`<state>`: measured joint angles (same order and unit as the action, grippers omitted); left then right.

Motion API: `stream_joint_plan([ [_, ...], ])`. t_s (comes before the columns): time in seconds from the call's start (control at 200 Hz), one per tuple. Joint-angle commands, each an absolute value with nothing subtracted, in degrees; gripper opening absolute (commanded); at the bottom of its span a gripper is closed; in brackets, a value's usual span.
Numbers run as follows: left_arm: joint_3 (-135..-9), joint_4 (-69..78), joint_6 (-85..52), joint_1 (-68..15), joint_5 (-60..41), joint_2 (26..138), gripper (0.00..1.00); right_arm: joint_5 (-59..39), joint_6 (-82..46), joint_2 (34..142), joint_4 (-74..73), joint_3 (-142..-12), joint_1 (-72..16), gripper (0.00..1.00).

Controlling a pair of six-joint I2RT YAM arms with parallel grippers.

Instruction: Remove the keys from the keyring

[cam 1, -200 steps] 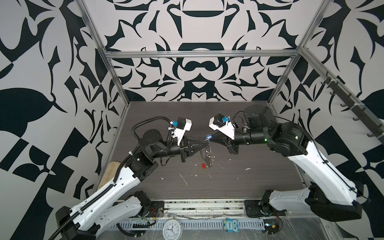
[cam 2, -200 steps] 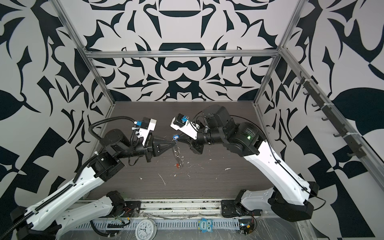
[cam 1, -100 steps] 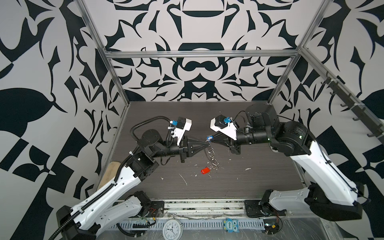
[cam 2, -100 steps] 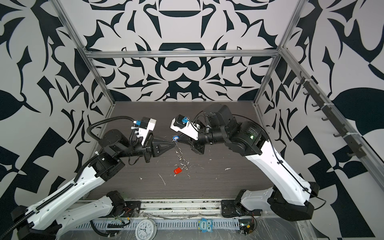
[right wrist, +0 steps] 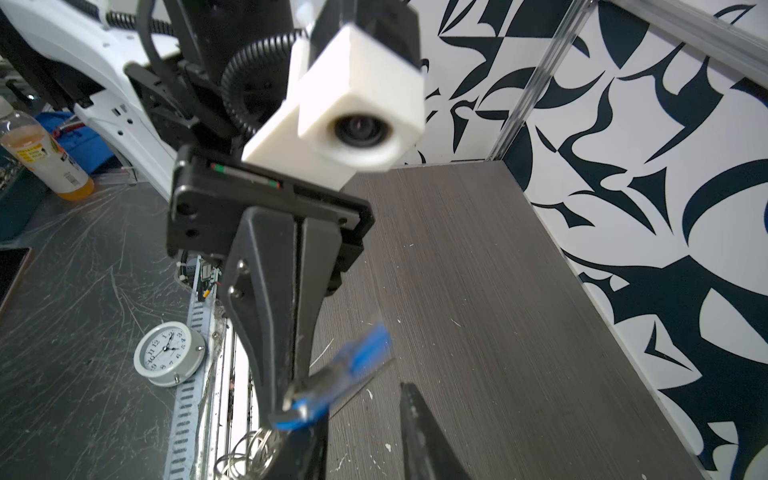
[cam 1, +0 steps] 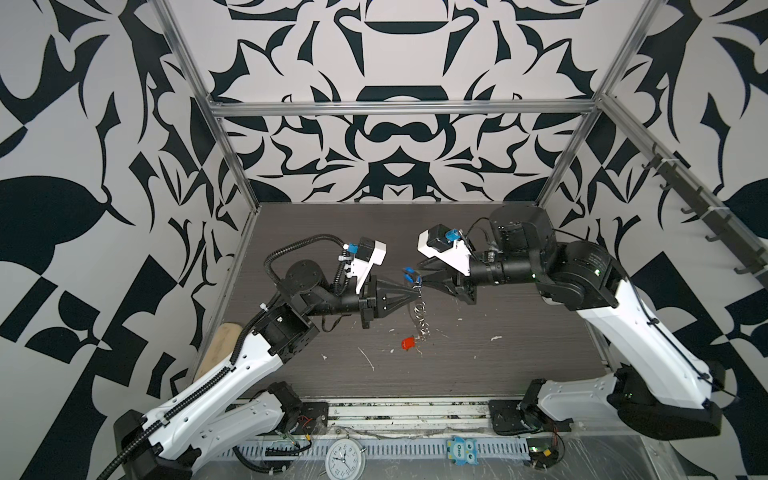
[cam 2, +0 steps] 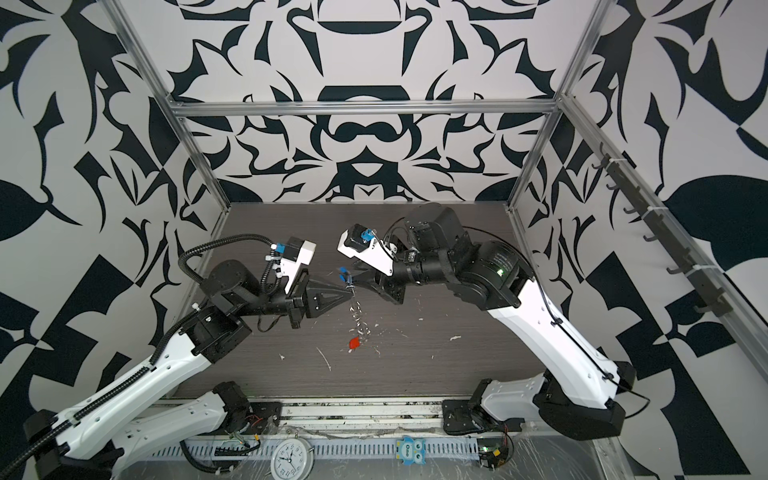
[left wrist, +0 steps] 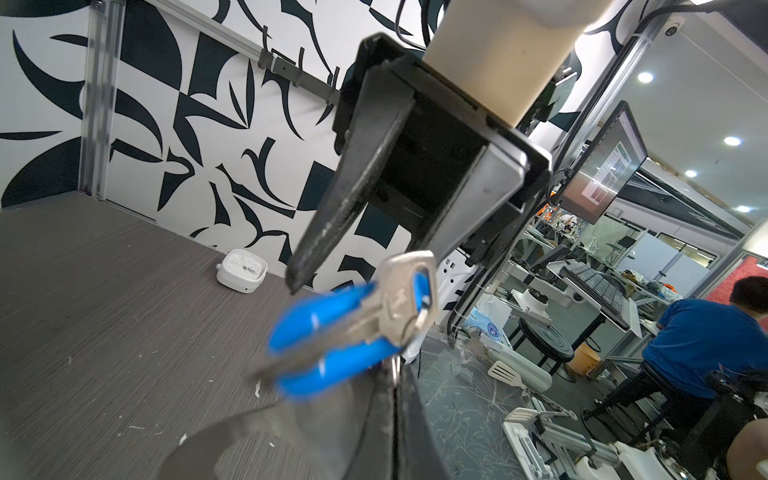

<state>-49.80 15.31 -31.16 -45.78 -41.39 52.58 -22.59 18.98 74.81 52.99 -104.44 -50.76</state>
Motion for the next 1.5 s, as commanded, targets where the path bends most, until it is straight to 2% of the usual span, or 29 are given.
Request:
stream_joint_plan([
  [0.0, -48.48, 16.87, -31.46, -46.05, -41.38, 51.87, 0.0, -22.6, 18.02, 75.47, 49.02, -107.59, -51.85, 0.35],
  [0.415, -44.38, 24.17, -32.34, -45.94, -36.91, 48.81, 0.0, -19.89, 16.78, 78.62, 48.13, -107.22, -55.27, 0.36],
  [0.72, -43.15, 24.39, -29.91, -45.94, -35.29, 46.73, 0.0, -15.38, 12.43, 69.44, 34.1, -99.03, -55.79, 0.38],
  [0.945, -42.56, 24.37, -27.89, -45.97, -35.29, 44.22, 0.0, -13.97, 8.27, 62.23, 28.4, -89.55, -55.85, 0.33],
  [1.23, -42.98, 24.5, -27.22, -45.91, -37.68, 42.36, 0.0, -26.89, 5.8, 58.91, 26.79, -82.01, -55.81, 0.32],
  [1.495, -42.54, 26.01, -28.3, -45.94, -38.5, 41.58, 0.0, -32.26, 4.45, 59.85, 25.89, -81.91, -55.84, 0.26],
])
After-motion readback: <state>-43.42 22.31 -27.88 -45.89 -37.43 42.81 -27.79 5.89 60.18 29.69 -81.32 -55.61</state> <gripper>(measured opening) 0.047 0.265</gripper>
